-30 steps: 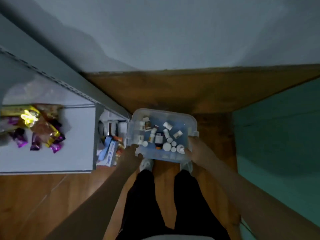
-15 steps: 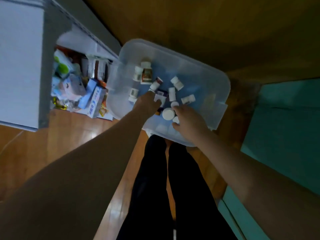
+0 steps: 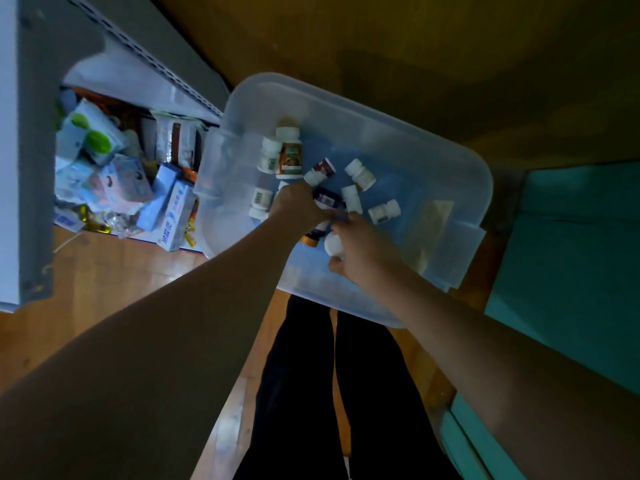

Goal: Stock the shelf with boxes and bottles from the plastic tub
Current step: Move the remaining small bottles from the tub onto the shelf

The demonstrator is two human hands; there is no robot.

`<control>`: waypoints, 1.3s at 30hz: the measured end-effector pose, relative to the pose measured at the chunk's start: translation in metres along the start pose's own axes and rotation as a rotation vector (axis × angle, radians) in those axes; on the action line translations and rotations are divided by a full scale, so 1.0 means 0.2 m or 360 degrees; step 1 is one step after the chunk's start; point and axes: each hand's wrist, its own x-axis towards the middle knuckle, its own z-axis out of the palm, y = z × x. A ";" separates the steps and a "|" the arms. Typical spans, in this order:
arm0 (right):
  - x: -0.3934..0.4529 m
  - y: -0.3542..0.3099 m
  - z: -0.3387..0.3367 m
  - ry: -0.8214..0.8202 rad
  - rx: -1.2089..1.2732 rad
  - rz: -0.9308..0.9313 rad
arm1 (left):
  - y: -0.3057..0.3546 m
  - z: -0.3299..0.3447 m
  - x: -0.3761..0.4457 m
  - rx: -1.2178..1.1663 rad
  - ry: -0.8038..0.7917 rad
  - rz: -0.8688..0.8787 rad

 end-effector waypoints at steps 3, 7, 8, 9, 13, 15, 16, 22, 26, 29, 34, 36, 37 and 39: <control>-0.05 0.05 -0.06 0.0047 0.0209 0.0019 | -0.03 -0.06 -0.06 -0.0090 0.0055 -0.0007; -0.19 0.07 -0.25 0.0179 0.0585 0.0039 | -0.04 -0.19 -0.22 -0.0485 0.0115 -0.0069; -0.23 0.06 -0.31 0.0189 0.0658 0.0063 | -0.03 -0.22 -0.28 -0.0615 0.0130 -0.0076; -0.27 0.06 -0.37 0.0211 0.0721 0.0073 | -0.02 -0.25 -0.33 -0.0744 0.0157 -0.0078; -0.48 -0.01 -0.59 0.0315 0.1217 0.0127 | 0.09 -0.40 -0.62 -0.1279 0.0246 -0.0081; -0.60 -0.06 -0.71 0.0339 0.1426 0.0137 | 0.15 -0.49 -0.81 -0.1481 0.0280 -0.0049; -0.67 -0.08 -0.77 0.0347 0.1526 0.0118 | 0.18 -0.53 -0.92 -0.1559 0.0297 -0.0024; -1.07 -0.32 -1.14 0.0345 0.1917 -0.0115 | 0.29 -0.77 -1.64 -0.2023 0.0461 0.0093; -1.30 -0.56 -1.35 0.0346 0.2131 -0.0332 | 0.30 -0.90 -2.09 -0.2227 0.0596 0.0187; -1.49 -0.80 -1.47 0.0268 0.2210 -0.0440 | 0.24 -1.02 -2.36 -0.2450 0.0669 0.0305; -1.74 -1.29 -1.61 0.0332 0.2230 -0.0729 | 0.01 -1.27 -2.72 -0.2502 0.0807 0.0491; -1.80 -1.52 -1.63 0.0349 0.2215 -0.0818 | -0.15 -1.35 -2.85 -0.2397 0.0911 0.0570; -1.83 -1.63 -1.63 0.0350 0.2226 -0.0865 | -0.24 -1.39 -2.92 -0.2327 0.0974 0.0595; -1.87 -1.86 -1.61 0.0358 0.2255 -0.0992 | -0.43 -1.46 -3.05 -0.2200 0.1080 0.0659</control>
